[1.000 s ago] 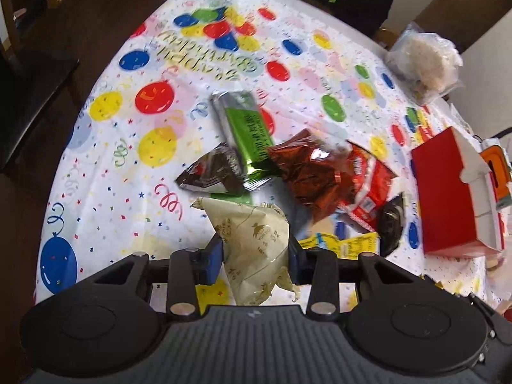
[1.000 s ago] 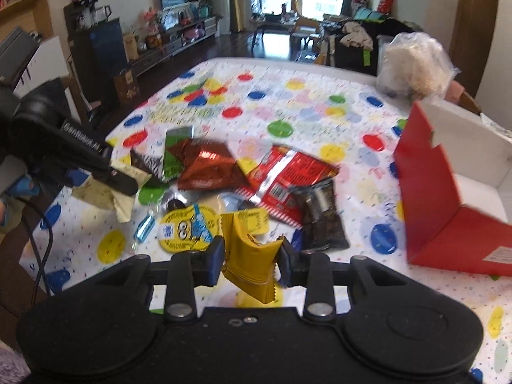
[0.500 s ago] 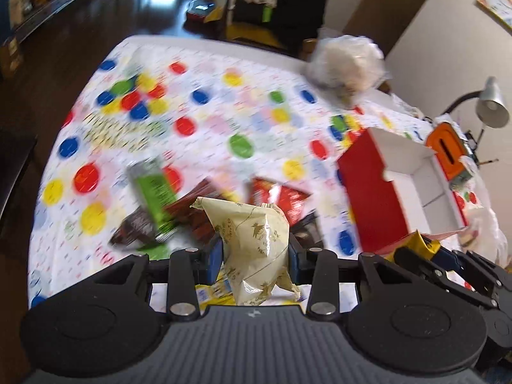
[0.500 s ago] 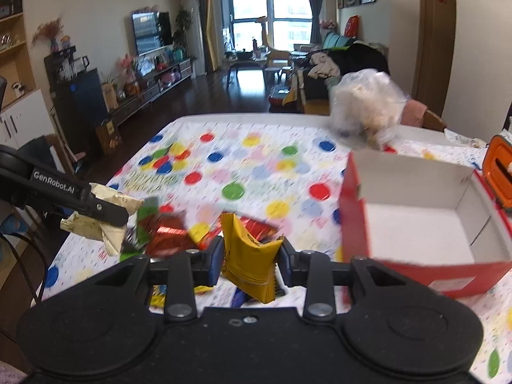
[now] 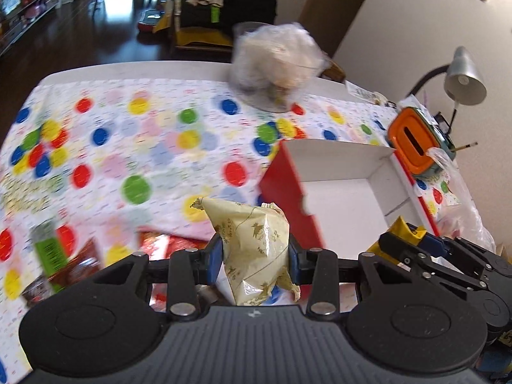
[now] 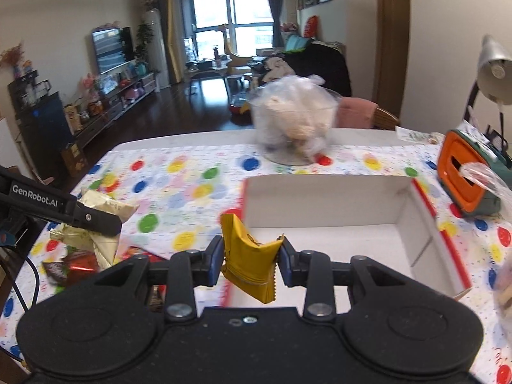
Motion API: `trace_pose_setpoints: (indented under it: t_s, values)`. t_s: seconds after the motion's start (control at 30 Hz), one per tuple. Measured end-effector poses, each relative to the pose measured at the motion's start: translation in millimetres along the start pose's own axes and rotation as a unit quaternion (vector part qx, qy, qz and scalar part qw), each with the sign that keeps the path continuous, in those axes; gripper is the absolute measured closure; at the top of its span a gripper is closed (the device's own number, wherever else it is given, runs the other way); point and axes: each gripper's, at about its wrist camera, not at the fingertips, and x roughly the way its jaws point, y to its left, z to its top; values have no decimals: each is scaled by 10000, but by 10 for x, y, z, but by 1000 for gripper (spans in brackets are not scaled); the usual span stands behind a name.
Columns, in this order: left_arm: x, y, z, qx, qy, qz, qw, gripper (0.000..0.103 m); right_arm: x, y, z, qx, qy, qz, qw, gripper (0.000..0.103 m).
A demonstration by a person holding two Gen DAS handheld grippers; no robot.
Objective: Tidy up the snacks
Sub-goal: 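Carry both snacks into the red box and open both tools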
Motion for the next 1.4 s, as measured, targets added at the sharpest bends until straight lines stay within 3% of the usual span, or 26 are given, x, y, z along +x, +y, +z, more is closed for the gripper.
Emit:
trace_pose_setpoints:
  t_s: [0.2,0.57,0.87,1.2,1.33,1.4]
  values:
    - [379,-489,135,252,205,-180,9993,64,116,-487,3,121,140,-138,9997,69]
    - [1158,-1165,249,793,737,-31,9941,64,482,-1076,-86,197,657,-283,9972,69]
    - [1643,-1389,262,1200,1187,207,9854,64,828,-1253,-172,117,1188,-197,9927,68]
    - [1855,-1538,275,1570,1539,462,9744,63,1031,-1290,-221,16,1583,-132,9873,66]
    - [1890,-1490,317,1410,1660,375,9753,48,1061,-1301,-229,65,1666,-78,9860,64]
    - [1865,-1461,338,1329,1605,282,9776,46,1056,-1302,-222,57,1650,-46,9863,59]
